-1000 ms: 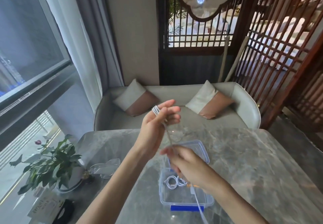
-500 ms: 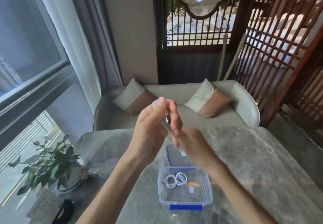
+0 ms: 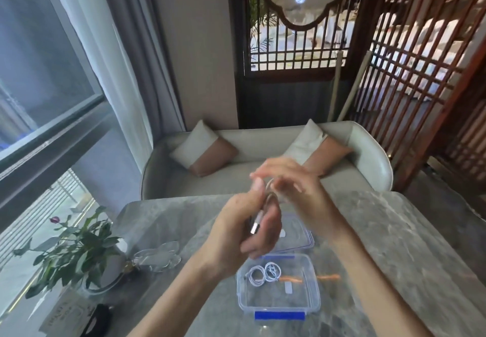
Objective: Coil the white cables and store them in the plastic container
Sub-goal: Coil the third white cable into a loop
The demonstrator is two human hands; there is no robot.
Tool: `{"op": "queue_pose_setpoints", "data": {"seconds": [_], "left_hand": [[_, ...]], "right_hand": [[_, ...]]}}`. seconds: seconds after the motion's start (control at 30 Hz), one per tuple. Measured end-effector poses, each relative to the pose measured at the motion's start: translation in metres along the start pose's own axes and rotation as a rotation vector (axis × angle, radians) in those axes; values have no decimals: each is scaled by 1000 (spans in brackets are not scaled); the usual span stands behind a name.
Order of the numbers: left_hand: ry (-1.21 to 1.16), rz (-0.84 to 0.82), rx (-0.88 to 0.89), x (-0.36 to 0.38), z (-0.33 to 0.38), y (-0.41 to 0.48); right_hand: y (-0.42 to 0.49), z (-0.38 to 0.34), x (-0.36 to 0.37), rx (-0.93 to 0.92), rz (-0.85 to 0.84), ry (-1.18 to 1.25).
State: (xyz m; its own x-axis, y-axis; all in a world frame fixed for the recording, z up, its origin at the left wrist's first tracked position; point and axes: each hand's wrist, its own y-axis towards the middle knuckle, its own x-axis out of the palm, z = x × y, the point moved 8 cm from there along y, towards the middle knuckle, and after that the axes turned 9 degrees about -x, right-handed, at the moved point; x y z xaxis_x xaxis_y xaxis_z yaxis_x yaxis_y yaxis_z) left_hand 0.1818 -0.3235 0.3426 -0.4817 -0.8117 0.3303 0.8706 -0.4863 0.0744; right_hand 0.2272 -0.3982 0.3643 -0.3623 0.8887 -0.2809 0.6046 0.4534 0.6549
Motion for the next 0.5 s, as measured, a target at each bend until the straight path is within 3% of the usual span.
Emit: {"op": "queue_pose_setpoints", "data": {"seconds": [0.13,0.3,0.4,0.5], "left_hand": [[-108,30,64,-13,3,3],[-152,146,48,-38,-8,2],[-29,160,9,-42,-11,4],[28,143,-75,-43,-14,9]], "right_hand": [[-32,23,31,222,110,209],[-39,13,37,307,-37,471],[-43,16,31,285,48,251],[-44,21,22,319,180,258]]}}
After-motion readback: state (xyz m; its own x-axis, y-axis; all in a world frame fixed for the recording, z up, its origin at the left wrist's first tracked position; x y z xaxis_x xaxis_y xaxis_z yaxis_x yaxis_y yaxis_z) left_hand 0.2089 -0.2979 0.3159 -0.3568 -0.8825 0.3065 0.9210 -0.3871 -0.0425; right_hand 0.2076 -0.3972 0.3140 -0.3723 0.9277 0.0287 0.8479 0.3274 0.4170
